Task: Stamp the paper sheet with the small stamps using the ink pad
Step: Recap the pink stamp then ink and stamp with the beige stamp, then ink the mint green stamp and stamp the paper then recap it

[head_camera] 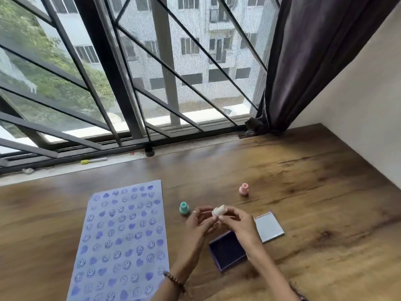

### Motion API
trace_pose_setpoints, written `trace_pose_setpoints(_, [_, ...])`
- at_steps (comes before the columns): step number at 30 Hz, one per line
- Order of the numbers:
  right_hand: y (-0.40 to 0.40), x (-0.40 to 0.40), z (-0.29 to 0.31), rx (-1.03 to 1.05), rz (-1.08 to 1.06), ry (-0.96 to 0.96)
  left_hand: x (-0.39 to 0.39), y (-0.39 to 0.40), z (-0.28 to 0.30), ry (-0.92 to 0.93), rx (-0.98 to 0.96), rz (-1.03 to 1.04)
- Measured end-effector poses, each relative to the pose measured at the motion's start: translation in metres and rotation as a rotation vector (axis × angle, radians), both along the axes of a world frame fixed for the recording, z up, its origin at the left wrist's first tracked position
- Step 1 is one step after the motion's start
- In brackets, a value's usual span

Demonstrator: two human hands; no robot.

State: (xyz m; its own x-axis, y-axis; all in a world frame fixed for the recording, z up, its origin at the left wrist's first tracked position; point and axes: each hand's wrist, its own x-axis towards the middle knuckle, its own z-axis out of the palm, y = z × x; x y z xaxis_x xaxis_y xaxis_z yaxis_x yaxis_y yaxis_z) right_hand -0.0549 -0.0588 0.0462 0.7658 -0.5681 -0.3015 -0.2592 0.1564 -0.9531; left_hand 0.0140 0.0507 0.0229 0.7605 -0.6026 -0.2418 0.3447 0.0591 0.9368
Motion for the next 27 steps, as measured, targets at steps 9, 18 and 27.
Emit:
trace_pose_setpoints(9, [-0.036,0.049,-0.012,-0.381,0.028,0.154,0.029,-0.037,-0.005,-0.282,0.339,0.045])
trace_pose_setpoints(18, [-0.024,0.029,-0.005,-0.256,-0.118,0.257,0.008,0.009,-0.004,-0.320,0.307,0.032])
trace_pose_setpoints(27, [0.032,0.051,-0.017,-0.448,0.127,0.306,0.044,0.045,-0.009,-0.183,0.457,0.367])
